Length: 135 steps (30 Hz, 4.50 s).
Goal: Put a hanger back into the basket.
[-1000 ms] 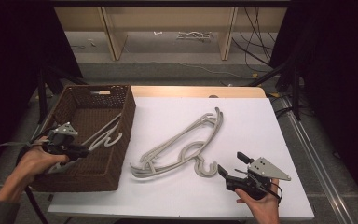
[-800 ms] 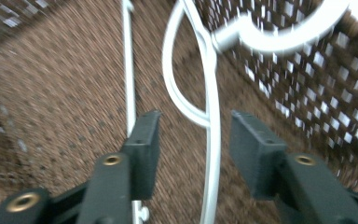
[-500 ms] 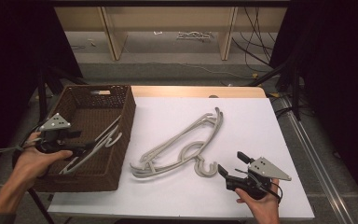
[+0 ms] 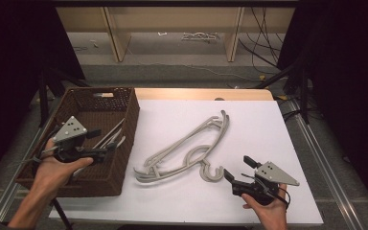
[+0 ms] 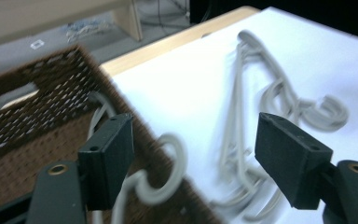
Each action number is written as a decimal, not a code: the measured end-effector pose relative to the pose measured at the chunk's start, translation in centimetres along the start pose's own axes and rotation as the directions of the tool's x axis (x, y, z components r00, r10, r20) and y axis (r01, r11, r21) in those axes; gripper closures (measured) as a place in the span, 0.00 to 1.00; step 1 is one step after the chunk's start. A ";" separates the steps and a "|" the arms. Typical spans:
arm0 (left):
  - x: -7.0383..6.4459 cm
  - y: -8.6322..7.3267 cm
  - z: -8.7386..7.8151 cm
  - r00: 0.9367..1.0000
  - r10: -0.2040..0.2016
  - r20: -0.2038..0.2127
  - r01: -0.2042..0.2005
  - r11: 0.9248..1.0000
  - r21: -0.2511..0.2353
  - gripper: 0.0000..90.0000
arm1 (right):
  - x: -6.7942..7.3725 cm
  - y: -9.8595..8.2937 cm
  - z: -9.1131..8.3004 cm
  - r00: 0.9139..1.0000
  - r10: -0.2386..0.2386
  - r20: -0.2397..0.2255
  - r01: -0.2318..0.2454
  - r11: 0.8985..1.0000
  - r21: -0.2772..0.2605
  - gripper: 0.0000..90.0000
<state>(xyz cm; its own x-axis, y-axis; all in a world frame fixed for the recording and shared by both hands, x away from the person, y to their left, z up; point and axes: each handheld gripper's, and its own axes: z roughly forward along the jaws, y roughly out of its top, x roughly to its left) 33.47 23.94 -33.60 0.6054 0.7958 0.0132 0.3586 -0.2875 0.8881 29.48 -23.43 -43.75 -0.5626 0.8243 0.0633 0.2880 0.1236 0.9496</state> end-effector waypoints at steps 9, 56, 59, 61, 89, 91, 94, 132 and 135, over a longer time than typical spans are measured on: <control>-4.5 0.6 1.6 0.995 -0.022 0.094 0.034 0.990 -0.133 0.27 | 0.0 0.0 0.0 1.000 -0.006 0.003 0.006 1.000 0.000 0.19; -12.8 -6.0 11.3 0.972 0.095 0.214 -0.071 0.991 -0.116 0.18 | -0.1 0.1 -0.4 0.999 -0.041 -0.008 0.041 0.999 -0.036 0.19; -12.9 -6.2 11.8 0.970 0.105 0.221 -0.084 0.991 -0.101 0.18 | 0.1 0.1 -0.6 1.000 -0.012 -0.007 0.012 1.000 -0.017 0.19; -13.0 -6.2 12.1 0.967 0.115 0.226 -0.098 0.992 -0.085 0.18 | -0.1 0.1 -0.5 0.999 -0.037 -0.001 0.037 0.999 -0.040 0.19; -14.2 -5.7 17.8 0.924 0.318 0.213 -0.366 0.896 0.251 0.36 | 0.4 0.0 -0.4 1.000 -0.026 -0.015 0.026 1.000 -0.006 0.19; -14.3 -5.7 18.3 0.928 0.307 0.212 -0.358 0.895 0.268 0.38 | 0.4 0.0 -0.4 1.000 -0.026 -0.016 0.026 1.000 -0.007 0.19; -14.3 -5.6 18.8 0.932 0.300 0.203 -0.350 0.889 0.295 0.42 | 0.4 0.1 -0.3 1.000 -0.025 -0.017 0.025 1.000 -0.006 0.19; -12.8 -3.7 19.8 0.925 0.247 0.288 -0.335 0.888 0.316 0.90 | 0.3 0.1 -0.2 1.000 -0.019 -0.022 0.019 1.000 -0.002 0.19; -12.6 -3.4 19.6 0.929 0.227 0.292 -0.315 0.900 0.302 0.90 | 0.3 0.1 -0.3 0.999 -0.019 -0.029 0.019 1.000 -0.002 0.19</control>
<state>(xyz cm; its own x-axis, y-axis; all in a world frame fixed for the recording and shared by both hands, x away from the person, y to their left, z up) 38.54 4.49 -45.75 0.8516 0.5180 0.0797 0.3462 -0.6702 0.6565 29.14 -23.32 -43.57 -0.5901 0.8055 0.0542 0.2761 0.1382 0.9511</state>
